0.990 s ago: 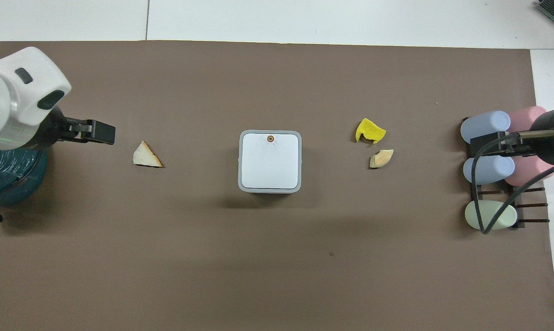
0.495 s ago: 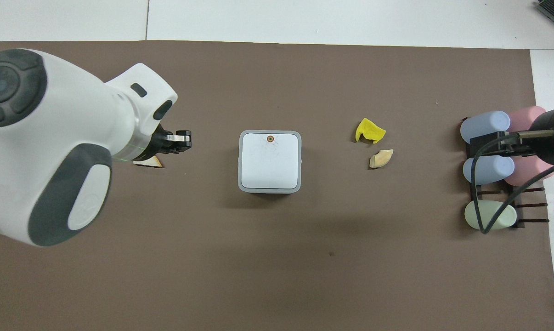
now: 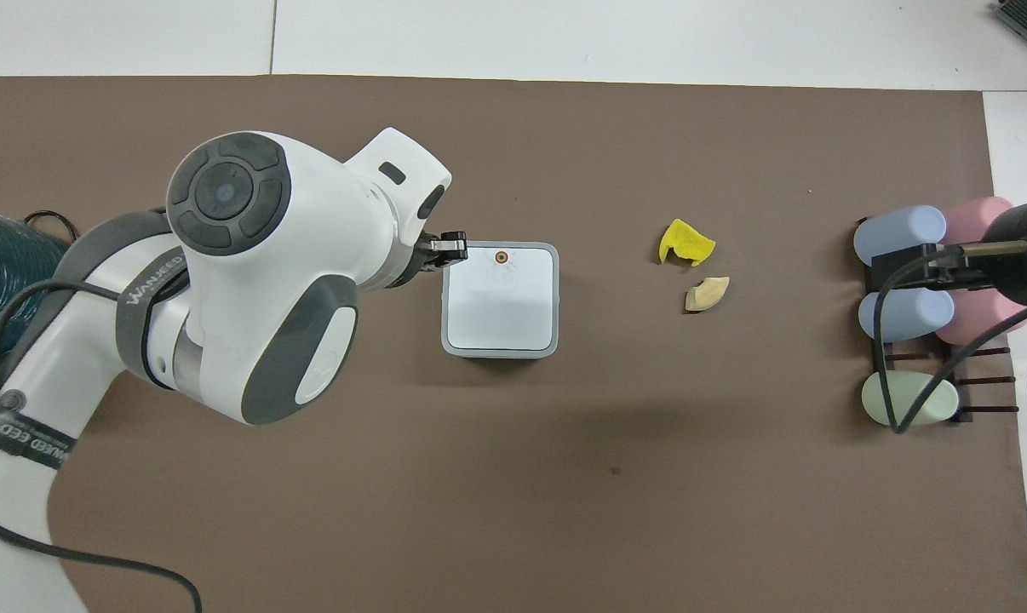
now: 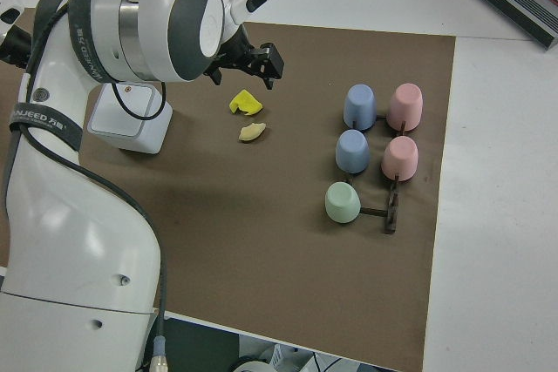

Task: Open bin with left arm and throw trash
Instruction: 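Grasp the white lid with the left gripper and lift it off, then move the left gripper away from the open bin toward the bread wedge, then grasp the bread wedge with the left gripper while the right gripper grasps the tan piece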

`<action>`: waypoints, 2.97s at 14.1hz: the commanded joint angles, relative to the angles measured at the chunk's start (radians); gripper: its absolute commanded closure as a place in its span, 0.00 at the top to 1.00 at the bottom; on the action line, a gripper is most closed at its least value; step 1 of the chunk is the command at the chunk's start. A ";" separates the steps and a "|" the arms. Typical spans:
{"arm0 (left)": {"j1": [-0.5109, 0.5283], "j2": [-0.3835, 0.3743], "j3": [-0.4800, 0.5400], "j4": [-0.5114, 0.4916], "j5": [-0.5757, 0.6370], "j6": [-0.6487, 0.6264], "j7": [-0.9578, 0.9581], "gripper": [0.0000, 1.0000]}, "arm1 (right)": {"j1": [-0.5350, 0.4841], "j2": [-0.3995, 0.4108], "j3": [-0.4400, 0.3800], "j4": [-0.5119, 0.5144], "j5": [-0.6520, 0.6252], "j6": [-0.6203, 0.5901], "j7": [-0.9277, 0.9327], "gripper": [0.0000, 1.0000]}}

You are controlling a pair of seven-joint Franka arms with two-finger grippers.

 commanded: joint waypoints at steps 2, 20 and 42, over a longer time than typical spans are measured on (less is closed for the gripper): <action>-0.036 0.063 0.014 0.015 -0.038 0.108 -0.015 0.00 | -0.016 0.000 0.010 0.012 0.011 -0.021 -0.015 1.00; -0.105 0.204 0.019 -0.080 -0.011 0.293 -0.039 0.00 | -0.028 0.000 0.004 0.012 0.011 -0.018 -0.014 1.00; 0.301 0.126 0.034 -0.157 0.176 0.166 0.521 0.84 | -0.013 -0.010 0.002 -0.387 0.011 0.497 0.072 1.00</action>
